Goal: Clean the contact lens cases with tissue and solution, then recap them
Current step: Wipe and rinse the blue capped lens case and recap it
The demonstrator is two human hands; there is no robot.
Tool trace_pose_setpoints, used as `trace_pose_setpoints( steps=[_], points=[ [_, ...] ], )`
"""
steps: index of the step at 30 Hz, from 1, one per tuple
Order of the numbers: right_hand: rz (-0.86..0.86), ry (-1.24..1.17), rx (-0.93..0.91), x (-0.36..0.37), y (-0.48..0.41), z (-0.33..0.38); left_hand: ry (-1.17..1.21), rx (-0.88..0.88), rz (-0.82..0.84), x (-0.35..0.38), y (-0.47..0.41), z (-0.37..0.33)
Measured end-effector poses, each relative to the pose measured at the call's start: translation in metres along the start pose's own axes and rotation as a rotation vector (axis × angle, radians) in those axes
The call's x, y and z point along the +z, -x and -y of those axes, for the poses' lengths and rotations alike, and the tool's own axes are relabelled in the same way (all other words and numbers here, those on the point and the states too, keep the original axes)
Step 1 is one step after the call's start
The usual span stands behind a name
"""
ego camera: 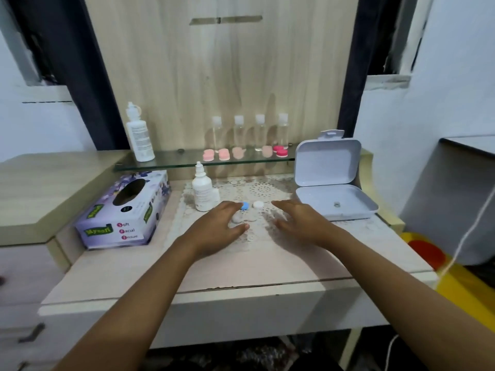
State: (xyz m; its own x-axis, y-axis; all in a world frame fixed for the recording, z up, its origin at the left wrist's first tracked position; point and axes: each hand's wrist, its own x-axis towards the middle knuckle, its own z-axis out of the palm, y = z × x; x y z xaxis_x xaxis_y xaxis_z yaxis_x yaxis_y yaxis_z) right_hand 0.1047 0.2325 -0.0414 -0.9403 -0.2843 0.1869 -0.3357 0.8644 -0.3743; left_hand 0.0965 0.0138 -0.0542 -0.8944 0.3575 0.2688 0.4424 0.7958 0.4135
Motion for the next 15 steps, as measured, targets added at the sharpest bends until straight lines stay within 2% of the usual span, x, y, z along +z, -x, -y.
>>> trace_pose_setpoints(
  steps=[7, 15],
  points=[
    [-0.033, 0.114, 0.0, 0.018, -0.013, -0.001, -0.098, -0.039, -0.037, 0.008, -0.014, 0.009],
    [-0.106, 0.073, -0.015, 0.034, -0.032, 0.015, -0.132, 0.009, -0.083, 0.013, -0.019, 0.014]
  ],
)
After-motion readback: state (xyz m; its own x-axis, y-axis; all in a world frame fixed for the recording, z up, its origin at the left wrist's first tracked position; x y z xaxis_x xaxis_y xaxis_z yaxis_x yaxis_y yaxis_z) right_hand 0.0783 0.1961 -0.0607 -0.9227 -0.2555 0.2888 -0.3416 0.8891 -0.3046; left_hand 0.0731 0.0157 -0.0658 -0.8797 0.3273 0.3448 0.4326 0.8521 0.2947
